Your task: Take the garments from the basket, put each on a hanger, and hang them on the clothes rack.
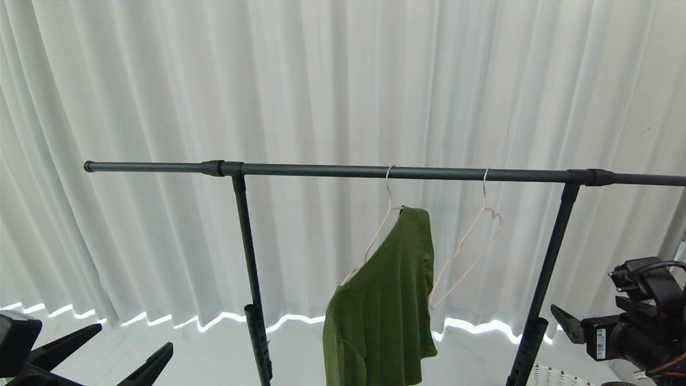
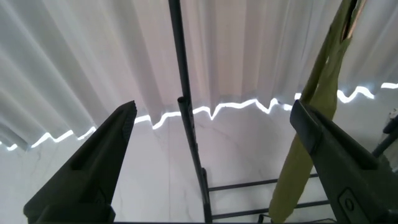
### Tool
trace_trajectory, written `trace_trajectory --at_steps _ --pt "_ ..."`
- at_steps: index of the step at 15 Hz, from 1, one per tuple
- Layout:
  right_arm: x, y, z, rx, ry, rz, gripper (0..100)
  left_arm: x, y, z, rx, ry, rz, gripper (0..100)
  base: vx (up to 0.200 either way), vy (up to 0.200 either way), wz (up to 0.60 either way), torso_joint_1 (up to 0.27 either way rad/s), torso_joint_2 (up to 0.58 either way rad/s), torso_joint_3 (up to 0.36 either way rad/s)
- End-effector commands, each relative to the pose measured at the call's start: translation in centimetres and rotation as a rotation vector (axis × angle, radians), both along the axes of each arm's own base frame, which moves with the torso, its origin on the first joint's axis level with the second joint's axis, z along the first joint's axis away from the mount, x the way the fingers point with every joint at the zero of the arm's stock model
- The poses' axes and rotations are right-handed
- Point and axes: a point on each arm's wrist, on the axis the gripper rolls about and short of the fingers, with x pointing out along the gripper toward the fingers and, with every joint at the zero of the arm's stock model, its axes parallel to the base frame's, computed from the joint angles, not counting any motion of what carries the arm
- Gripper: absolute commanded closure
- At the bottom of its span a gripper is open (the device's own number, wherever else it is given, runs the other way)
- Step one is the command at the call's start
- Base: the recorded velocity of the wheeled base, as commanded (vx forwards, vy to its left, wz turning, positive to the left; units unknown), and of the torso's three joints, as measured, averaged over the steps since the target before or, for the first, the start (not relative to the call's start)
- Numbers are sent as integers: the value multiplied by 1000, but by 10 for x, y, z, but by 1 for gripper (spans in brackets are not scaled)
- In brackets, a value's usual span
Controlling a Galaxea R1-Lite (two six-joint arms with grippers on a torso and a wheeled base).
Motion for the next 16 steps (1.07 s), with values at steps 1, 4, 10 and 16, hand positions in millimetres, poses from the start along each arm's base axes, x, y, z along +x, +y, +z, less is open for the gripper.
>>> trace_trajectory --at_steps 1,4,10,16 --pt "1 1 -1 -3 7 1 0 0 0 0 1 2 -3 0 0 0 0 -251 530 276" --pt "0 0 -1 -3 5 0 0 0 0 -1 2 2 -5 0 0 0 0 -248 531 282" --pt "0 0 -2 -6 13 1 0 -1 0 -2 21 3 -13 0 0 0 0 -237 513 272" --pt "0 0 -4 -9 23 1 0 -2 0 -3 24 -1 -15 0 0 0 0 -217 487 268"
